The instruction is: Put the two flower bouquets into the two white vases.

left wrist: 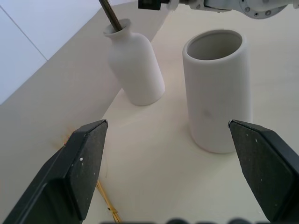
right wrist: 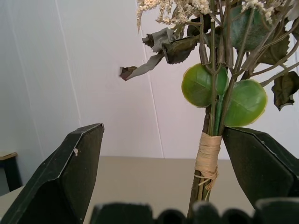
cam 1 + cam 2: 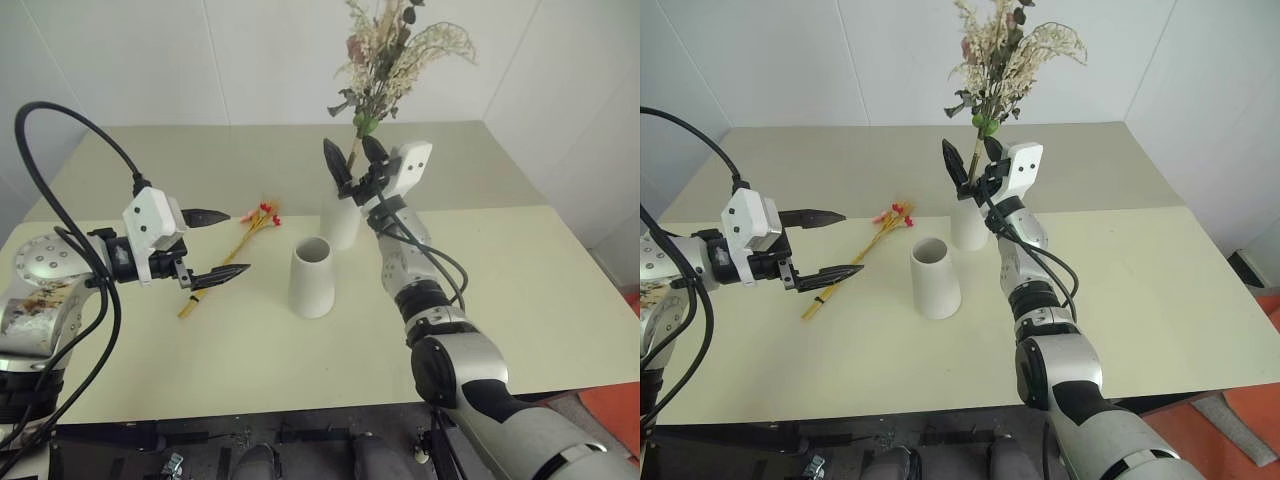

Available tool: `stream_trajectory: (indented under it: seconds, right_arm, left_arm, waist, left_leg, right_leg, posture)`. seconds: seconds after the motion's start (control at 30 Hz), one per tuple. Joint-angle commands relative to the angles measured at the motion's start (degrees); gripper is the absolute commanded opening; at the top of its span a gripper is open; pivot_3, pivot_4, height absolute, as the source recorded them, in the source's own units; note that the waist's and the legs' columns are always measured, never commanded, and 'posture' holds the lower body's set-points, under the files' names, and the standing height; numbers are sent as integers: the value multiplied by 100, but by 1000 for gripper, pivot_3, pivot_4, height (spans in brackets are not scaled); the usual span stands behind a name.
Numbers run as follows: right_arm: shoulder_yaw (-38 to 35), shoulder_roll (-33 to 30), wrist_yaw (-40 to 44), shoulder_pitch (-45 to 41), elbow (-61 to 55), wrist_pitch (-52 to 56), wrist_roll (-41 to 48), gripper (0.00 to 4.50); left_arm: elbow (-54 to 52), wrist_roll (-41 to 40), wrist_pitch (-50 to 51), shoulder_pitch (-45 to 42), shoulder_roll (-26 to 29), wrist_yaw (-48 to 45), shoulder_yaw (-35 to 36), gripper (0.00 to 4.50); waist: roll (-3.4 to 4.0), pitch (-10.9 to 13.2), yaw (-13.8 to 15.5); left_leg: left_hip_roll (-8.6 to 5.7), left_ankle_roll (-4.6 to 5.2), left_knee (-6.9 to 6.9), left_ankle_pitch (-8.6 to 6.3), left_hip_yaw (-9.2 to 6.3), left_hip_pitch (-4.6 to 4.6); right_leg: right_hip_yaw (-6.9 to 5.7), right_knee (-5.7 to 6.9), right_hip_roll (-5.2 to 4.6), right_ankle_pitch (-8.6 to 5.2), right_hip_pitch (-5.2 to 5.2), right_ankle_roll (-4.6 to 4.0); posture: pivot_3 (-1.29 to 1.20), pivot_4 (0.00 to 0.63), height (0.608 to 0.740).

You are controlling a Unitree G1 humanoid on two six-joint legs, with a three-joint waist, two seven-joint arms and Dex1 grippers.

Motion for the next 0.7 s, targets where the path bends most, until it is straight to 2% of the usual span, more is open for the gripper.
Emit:
stream_trajectory:
  seconds: [0.03, 0.23, 0.4, 0.57, 0.7]
  right_arm:
    - [153, -32, -103, 90, -519, -270, -173, 4480]
    - [537, -274, 113, 612, -1292, -75, -451, 4480]
    - [669, -715, -418, 568, -1500, 573, -831, 4480]
    - [849, -1167, -198, 624, -2094, 1353, -886, 4480]
    - [970, -1628, 141, 943, -3045, 2061, -806, 4480]
  left_arm:
    - [21, -36, -144, -165, -25, -31, -1, 4500]
    - [177, 12, -229, -304, -73, -84, -111, 4500]
    - [249, 22, -265, -382, -101, -105, -177, 4500]
    - [250, 21, -281, -375, -121, -109, -202, 4500]
    - [222, 6, -283, -302, -113, -118, -169, 4500]
  waist:
    - [0, 0, 0]
    - [0, 0, 6]
    - [0, 0, 12]
    - [-1, 0, 11]
    - [-1, 0, 17]
  left_leg:
    - [0, 0, 0, 0, 0, 1]
    - [-1, 0, 0, 0, 0, 0]
    - [-1, -1, 1, 1, 0, 2]
    - [-1, -1, 1, 1, 0, -2]
    - [-1, -1, 1, 1, -1, -1]
  right_leg:
    - [0, 0, 0, 0, 0, 0]
    - [0, 0, 0, 0, 1, 0]
    - [0, 1, 0, 0, 1, 0]
    - [0, -2, 0, 0, 0, 0]
    - [0, -1, 1, 0, 0, 0]
  posture:
    - [0, 150, 740]
    - [0, 150, 740]
    - [0, 150, 740]
    - [0, 150, 740]
    - [0, 150, 740]
